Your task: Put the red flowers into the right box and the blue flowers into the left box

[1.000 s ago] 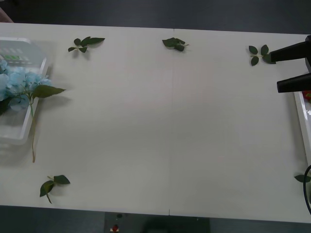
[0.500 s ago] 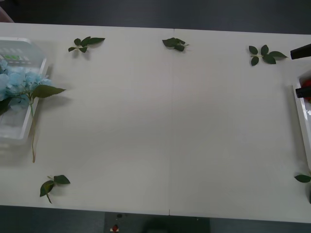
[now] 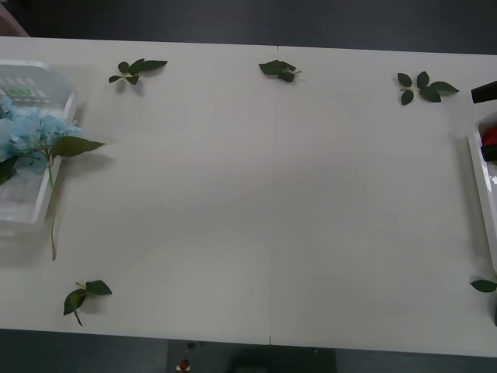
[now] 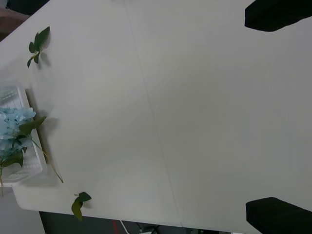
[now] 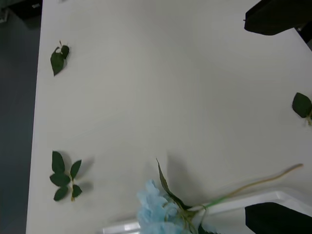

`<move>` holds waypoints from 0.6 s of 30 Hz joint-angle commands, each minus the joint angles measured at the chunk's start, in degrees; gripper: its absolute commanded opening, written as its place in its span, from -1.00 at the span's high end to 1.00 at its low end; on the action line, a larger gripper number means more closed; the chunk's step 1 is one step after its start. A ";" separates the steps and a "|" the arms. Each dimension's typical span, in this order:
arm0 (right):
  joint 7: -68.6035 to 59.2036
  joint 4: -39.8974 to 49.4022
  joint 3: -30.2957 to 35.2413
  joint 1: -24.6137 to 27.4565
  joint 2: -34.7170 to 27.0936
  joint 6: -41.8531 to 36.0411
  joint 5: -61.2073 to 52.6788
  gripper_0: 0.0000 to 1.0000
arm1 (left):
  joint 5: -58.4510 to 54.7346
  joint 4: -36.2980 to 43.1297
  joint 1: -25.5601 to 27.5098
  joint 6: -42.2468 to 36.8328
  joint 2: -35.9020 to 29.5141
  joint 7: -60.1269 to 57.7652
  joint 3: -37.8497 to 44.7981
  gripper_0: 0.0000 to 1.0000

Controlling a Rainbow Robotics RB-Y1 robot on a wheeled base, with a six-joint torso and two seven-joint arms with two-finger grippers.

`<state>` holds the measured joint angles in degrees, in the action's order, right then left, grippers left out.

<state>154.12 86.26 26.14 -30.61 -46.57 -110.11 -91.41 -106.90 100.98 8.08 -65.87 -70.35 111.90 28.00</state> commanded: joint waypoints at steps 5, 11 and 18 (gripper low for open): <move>0.88 0.75 0.40 0.20 -1.77 0.11 -0.53 -1.00 | 3.98 7.66 -4.39 2.76 5.84 -1.33 -4.80 -1.00; 0.88 0.75 0.40 0.20 -1.77 0.11 -0.53 -1.00 | 8.55 12.84 -9.58 4.08 9.62 -1.33 -10.60 -1.00; 0.88 0.75 0.40 0.20 -1.77 0.11 -0.53 -1.00 | 10.40 17.59 -15.73 4.52 14.36 -1.33 -17.28 -1.00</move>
<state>154.12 86.25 26.06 -30.59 -46.57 -110.11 -91.41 -96.76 115.51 -5.40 -61.80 -56.86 111.90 11.36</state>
